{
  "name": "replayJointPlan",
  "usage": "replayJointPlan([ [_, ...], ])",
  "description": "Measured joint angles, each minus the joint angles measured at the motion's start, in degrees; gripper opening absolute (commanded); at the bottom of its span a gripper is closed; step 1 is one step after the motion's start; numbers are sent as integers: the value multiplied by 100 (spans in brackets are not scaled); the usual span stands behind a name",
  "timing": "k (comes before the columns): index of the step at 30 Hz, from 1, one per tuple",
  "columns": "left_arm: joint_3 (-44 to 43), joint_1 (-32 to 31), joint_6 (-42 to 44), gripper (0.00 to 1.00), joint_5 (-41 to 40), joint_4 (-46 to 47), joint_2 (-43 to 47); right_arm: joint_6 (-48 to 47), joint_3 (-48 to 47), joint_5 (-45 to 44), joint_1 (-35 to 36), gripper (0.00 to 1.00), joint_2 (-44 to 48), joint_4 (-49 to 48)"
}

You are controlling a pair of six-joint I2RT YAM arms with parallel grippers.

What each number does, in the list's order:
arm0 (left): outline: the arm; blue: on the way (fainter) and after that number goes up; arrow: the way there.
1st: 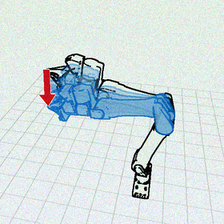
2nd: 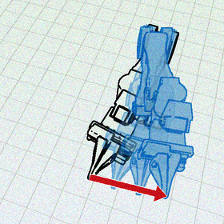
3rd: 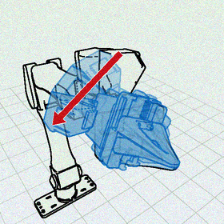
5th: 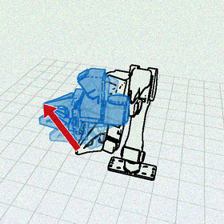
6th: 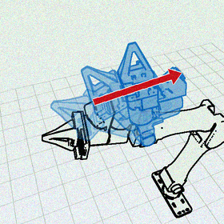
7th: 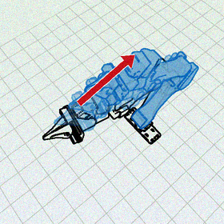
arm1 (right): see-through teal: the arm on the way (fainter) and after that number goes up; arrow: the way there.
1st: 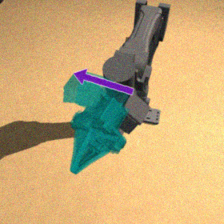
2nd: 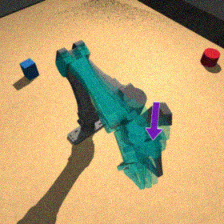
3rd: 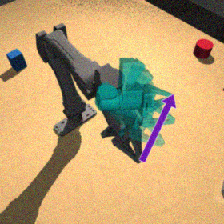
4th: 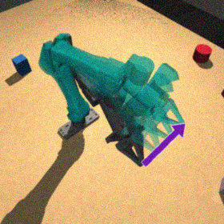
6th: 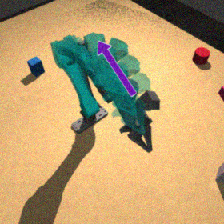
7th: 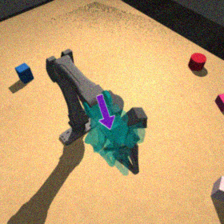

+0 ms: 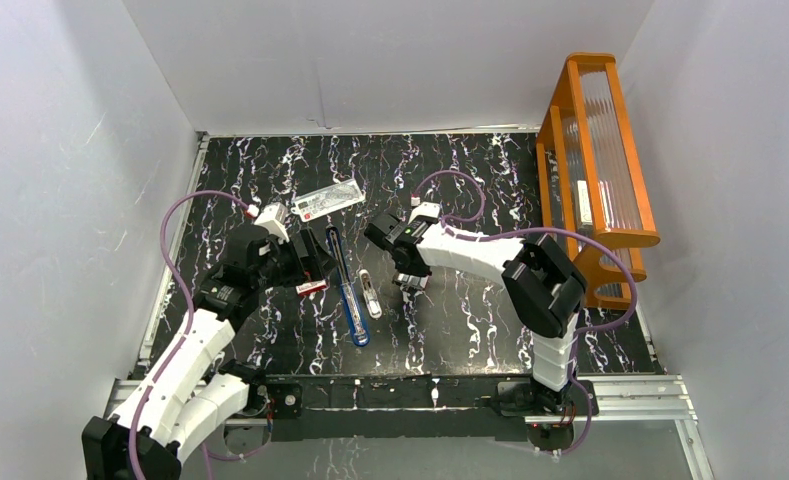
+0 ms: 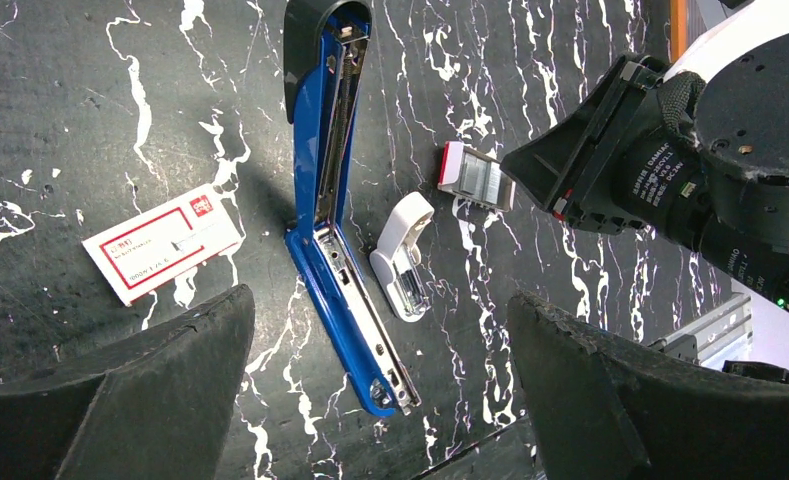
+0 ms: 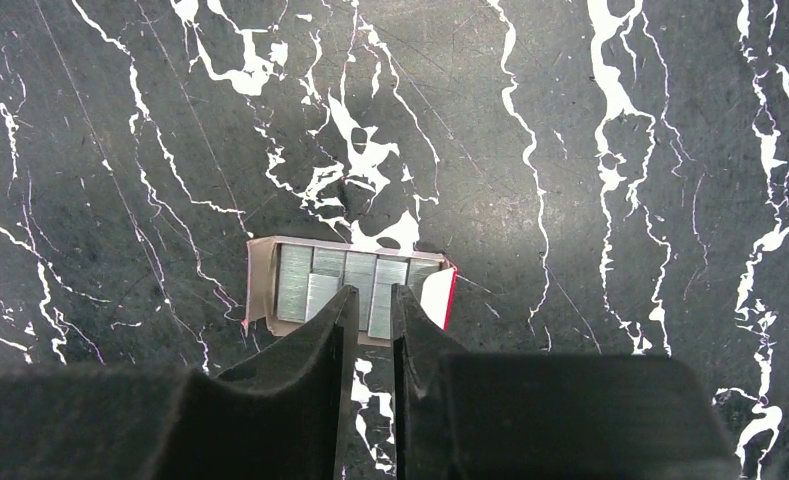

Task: Load the staples into the stapler

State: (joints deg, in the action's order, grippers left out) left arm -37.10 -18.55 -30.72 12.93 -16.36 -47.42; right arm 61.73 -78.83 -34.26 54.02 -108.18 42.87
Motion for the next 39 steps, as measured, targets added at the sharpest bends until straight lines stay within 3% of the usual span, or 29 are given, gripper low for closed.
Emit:
replayJointPlan([
  [27,0,0,0,93,2,9,-55,-55,195,219,-118,36,-162,-142],
  [39,0,0,2,93,2,9,-55,-68,227,275,-118,26,-212,-243],
])
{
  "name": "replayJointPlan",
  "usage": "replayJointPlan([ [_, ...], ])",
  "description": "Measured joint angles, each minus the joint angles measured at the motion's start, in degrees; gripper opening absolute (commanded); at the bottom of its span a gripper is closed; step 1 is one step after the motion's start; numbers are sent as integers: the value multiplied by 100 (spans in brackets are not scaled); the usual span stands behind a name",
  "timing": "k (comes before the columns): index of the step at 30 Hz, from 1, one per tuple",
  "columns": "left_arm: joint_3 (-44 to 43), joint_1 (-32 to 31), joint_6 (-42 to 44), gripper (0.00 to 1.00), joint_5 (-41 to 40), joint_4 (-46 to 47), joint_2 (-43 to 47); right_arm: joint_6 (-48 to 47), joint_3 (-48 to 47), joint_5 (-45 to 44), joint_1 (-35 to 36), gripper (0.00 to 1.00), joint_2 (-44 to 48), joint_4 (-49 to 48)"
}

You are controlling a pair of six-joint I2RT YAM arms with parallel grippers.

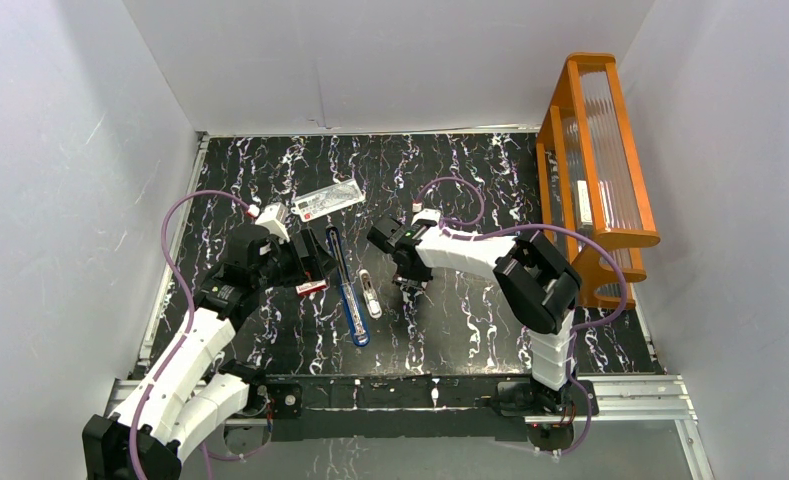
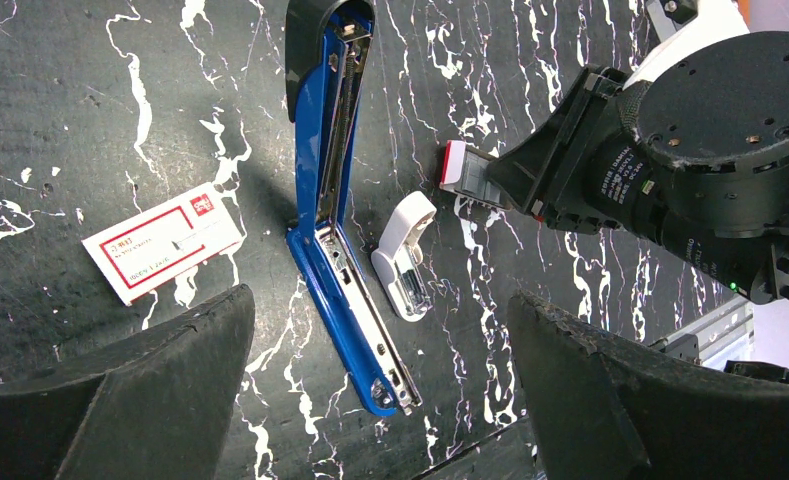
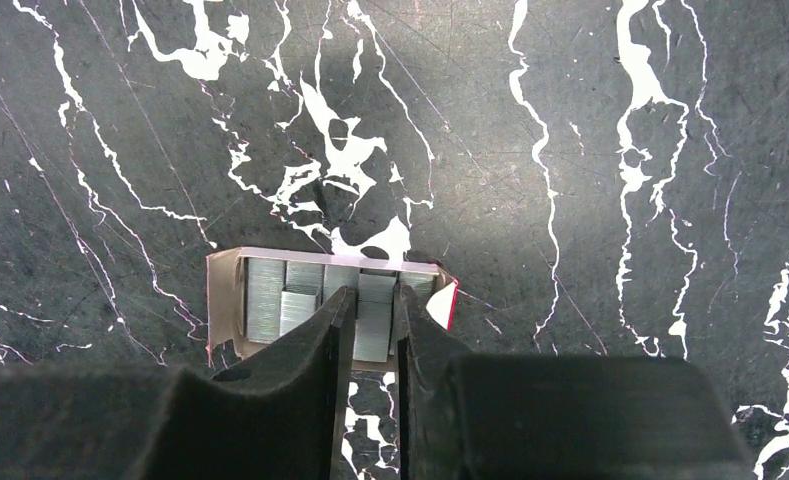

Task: Load the staples into the stapler

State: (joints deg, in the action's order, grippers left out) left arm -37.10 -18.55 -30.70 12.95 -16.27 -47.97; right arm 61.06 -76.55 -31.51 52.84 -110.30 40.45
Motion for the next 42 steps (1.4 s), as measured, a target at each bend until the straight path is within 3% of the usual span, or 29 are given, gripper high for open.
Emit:
replayJointPlan([
  [12,0,0,0,93,0,0,-2,-118,39,52,-28,25,87,-37],
  [24,0,0,-2,93,-7,0,-90,-608,221,382,52,26,918,-297],
  [29,-7,0,72,93,-111,-162,-105,-732,476,479,612,27,1062,-271],
  [31,-57,0,175,94,-531,-586,-103,-732,640,529,1255,27,1062,-282],
  [42,-133,0,63,95,-1711,-964,225,-964,1250,619,2072,30,1045,-468],
])
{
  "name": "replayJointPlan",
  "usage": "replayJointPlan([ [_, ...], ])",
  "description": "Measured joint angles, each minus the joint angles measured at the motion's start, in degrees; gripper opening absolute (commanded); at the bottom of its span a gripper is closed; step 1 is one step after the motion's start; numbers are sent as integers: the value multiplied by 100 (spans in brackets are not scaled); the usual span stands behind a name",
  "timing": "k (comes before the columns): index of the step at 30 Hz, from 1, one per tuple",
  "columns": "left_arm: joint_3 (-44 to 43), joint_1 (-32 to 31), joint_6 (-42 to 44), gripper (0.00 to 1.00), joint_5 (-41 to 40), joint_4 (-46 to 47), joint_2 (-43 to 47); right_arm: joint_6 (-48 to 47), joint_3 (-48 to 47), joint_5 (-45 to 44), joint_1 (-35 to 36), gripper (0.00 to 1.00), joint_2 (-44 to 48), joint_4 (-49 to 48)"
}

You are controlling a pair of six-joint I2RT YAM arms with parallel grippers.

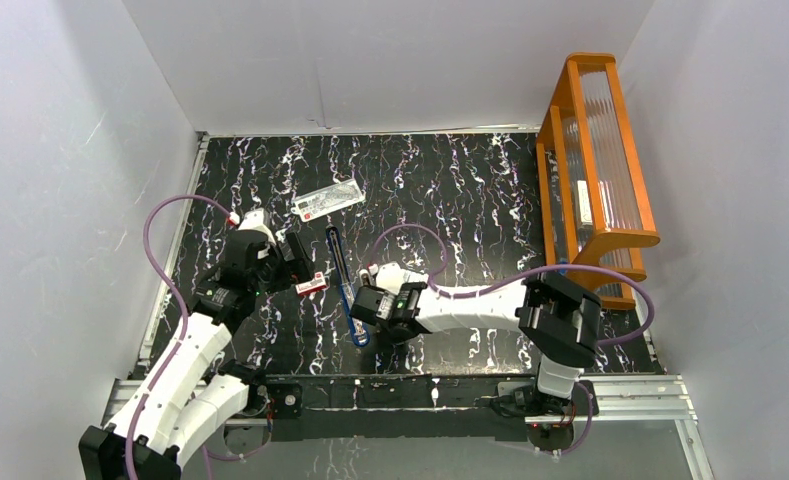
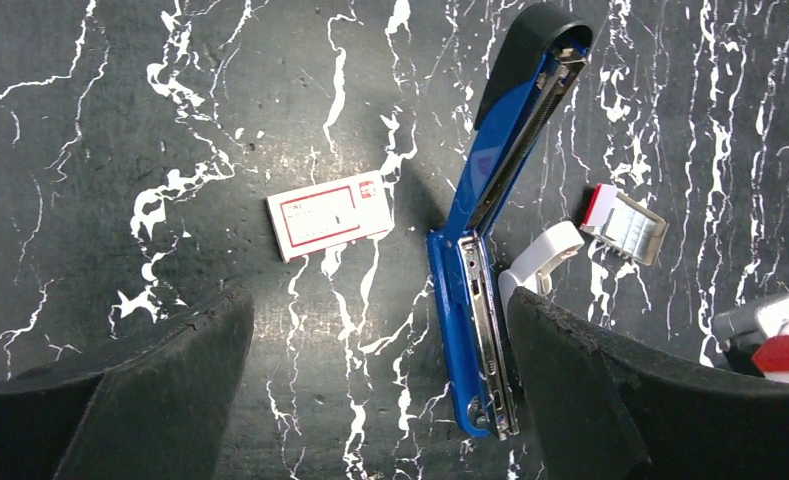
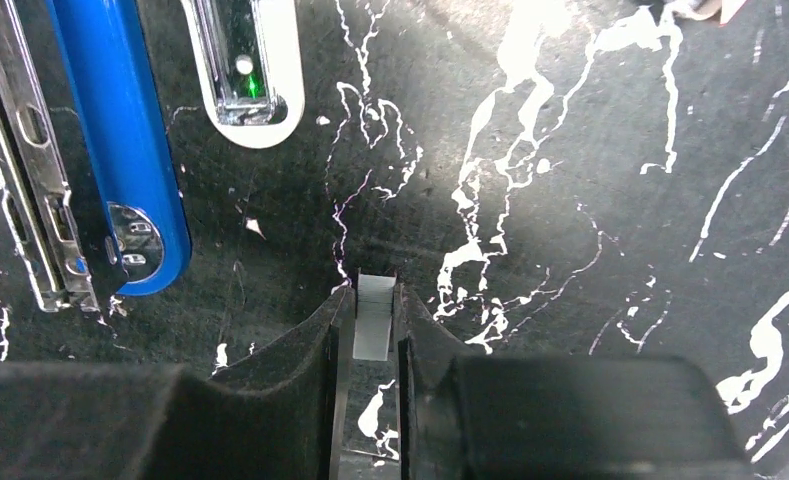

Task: Load the staples into the stapler

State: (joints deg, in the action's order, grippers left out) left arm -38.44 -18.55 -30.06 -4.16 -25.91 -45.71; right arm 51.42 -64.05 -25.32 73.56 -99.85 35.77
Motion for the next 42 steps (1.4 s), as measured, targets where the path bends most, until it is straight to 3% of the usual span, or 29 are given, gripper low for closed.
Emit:
replayJointPlan([
  [12,0,0,2,95,-170,-33,-118,-225,313,76,74,46,35,-562],
  [30,0,0,2,95,-188,-33,-118,-2,264,57,74,36,-13,-514],
  [37,0,0,2,95,-188,-33,-118,-562,337,221,26,44,42,-688],
  [42,0,0,2,94,-186,-33,-120,-1200,656,649,-129,39,284,-1106],
])
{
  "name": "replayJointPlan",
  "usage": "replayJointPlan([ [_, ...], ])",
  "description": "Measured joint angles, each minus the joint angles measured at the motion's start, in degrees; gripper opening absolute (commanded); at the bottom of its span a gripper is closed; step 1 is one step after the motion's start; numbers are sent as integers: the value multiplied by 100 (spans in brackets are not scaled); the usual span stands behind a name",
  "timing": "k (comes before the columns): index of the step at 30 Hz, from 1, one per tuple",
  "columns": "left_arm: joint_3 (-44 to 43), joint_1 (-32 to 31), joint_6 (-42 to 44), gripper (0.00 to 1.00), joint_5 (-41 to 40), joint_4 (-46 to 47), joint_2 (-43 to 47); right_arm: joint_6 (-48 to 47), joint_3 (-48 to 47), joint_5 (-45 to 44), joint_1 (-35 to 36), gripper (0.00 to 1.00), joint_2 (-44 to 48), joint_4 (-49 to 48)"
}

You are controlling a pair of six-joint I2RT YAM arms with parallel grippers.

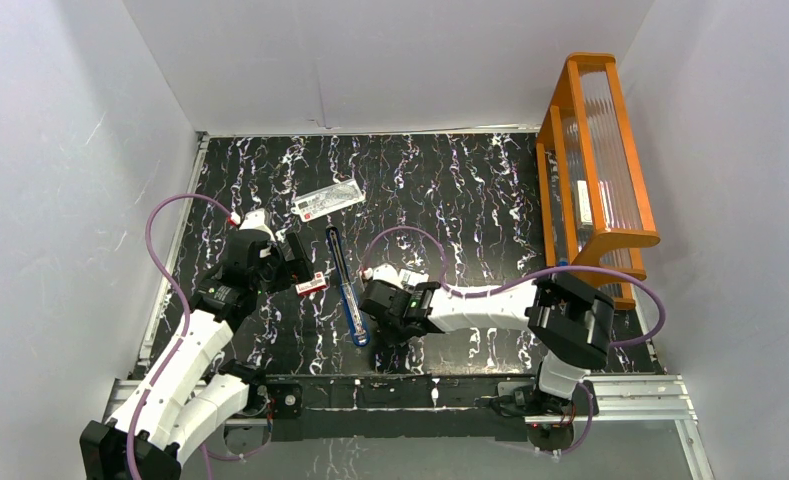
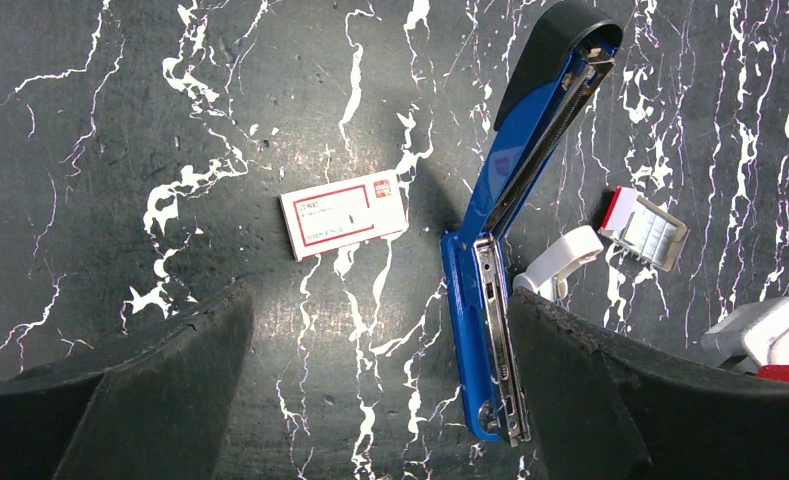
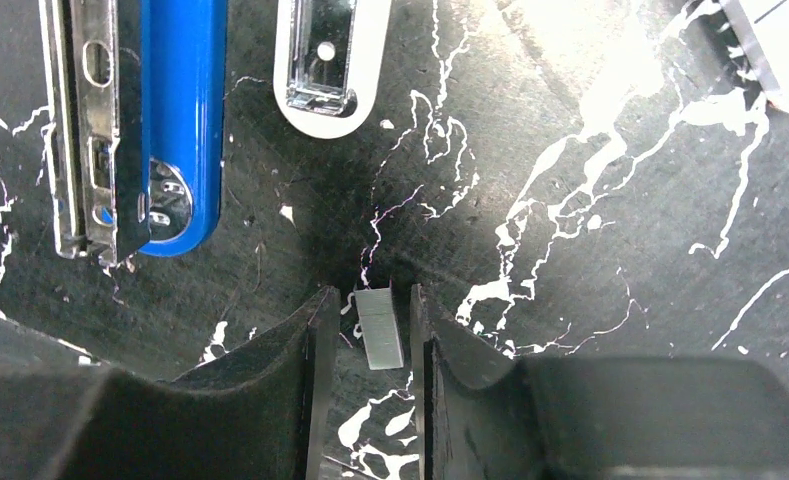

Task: Load the staples into the stapler

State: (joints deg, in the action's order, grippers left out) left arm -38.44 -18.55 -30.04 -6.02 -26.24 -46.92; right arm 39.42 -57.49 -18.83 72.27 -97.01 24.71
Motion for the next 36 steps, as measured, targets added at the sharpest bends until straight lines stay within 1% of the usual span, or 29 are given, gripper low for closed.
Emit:
replayJointPlan([
  [4,0,0,0,94,0,0,-9,-461,52,352,-107,40,50,-103],
  [9,0,0,0,95,4,0,-37,-846,52,529,-144,40,50,-129],
  [15,0,0,0,95,4,0,-63,-1117,-11,542,-142,36,-9,-85],
  [22,0,0,0,95,4,2,-68,-1215,-87,402,-131,34,-83,-39],
  [29,2,0,2,95,7,2,-68,-1196,-96,306,-109,23,-92,-66],
  [36,0,0,2,95,31,2,-70,-1080,-96,249,-98,22,-90,-61],
])
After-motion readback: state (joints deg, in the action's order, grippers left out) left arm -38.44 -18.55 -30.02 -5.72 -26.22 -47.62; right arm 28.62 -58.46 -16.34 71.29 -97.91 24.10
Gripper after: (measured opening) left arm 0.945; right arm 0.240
